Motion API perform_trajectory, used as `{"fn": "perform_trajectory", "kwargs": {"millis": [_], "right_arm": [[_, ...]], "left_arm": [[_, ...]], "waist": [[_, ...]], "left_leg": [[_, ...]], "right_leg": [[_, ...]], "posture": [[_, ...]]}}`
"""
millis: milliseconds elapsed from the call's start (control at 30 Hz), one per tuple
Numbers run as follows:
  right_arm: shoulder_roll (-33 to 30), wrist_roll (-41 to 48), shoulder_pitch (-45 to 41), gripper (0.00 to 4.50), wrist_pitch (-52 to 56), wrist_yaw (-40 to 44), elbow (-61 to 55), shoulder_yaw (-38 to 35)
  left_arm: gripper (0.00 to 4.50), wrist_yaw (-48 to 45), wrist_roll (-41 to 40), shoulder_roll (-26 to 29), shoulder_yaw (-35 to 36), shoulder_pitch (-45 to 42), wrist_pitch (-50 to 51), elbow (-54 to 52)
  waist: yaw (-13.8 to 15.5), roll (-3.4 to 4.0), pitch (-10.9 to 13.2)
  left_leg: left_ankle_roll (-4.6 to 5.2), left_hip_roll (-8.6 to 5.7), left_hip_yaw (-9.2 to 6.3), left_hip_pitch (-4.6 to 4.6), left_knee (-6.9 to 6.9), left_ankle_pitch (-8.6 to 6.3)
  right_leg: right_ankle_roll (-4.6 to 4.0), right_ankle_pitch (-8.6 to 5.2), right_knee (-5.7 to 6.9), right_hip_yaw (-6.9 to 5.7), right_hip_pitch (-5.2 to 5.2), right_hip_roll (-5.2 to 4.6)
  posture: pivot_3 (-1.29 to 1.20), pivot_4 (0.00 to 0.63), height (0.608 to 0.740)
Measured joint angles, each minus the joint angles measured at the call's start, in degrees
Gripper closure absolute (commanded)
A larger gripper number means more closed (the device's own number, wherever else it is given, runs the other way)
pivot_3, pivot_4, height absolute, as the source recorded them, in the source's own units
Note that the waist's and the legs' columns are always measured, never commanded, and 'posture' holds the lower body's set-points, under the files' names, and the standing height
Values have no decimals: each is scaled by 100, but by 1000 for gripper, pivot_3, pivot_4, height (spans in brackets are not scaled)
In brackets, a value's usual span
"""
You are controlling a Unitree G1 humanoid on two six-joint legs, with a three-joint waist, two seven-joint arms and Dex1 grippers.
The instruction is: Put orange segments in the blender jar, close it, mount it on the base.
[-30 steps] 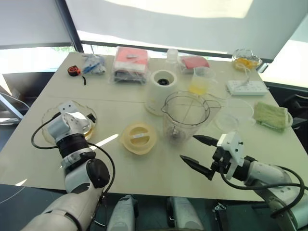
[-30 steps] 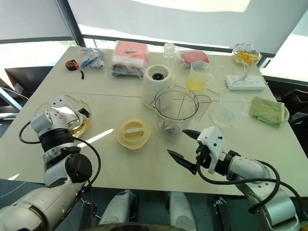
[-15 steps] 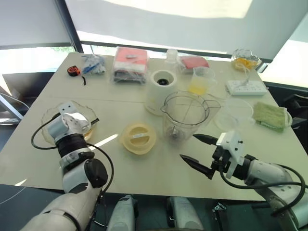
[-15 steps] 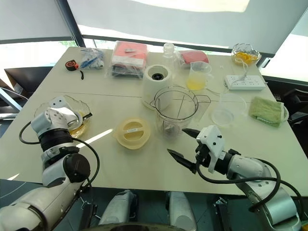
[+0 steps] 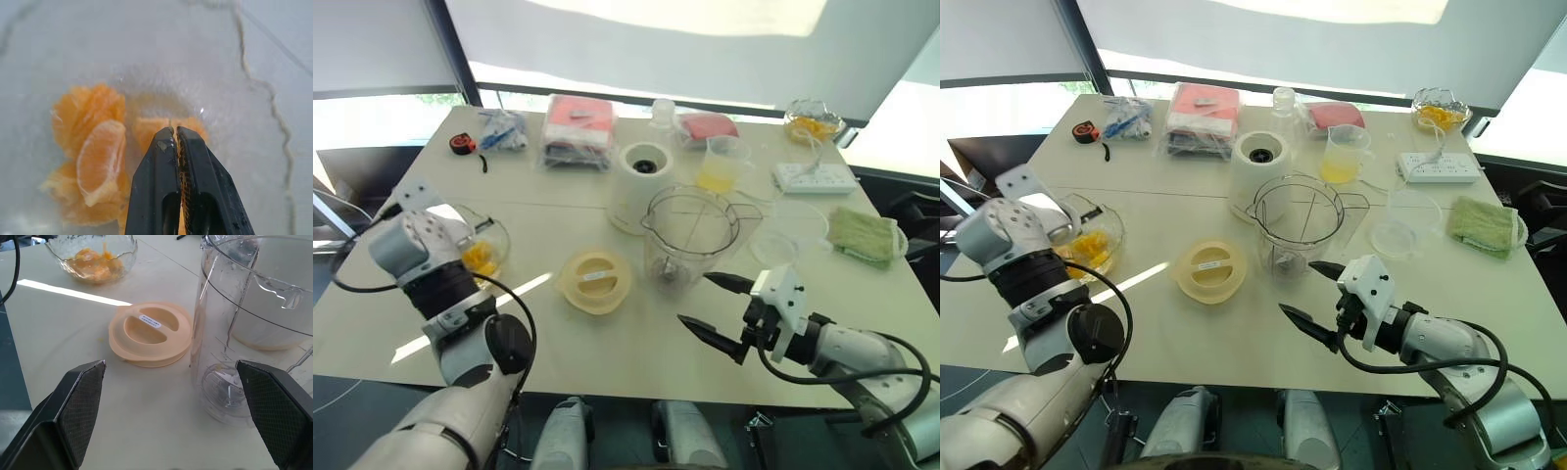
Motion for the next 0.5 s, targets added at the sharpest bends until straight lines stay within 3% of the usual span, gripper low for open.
{"fn": "perform_trajectory", "kwargs": {"millis": [133,233,367,500], "right_arm": [[0,-62,-7,0,-60,54,115,24],[1,-126,-7,0,-156,105,198,44],[1,-159,3,0,-247,151,274,102],[2,-258,83,0,-369,159,279,116]], "left_arm": [[4363,-40,97,-55,1,52,90,-134],[3572,-140,108,-79,3,210,5,29],[1504,-177,115,-81,0,246,-353,437],[1504,-233,116,-56,-7,360,-737,939]], "waist": [[-1,2,-1],[-8,1,-1],[2,0,0],[3,0,0]], "left_leg": [[0,0,-1,2,0,0],[0,0,-1,1,0,0],[0,0,-1,1,0,0],[0,0,-1,0,0,0]], "right_leg": [[0,0,2,0,0,2],[0,0,2,0,0,3],[0,0,0,0,0,2],[0,0,-1,0,0,1]], "posture": [[0,150,740],[0,150,740],[0,150,740],[0,150,740]]}}
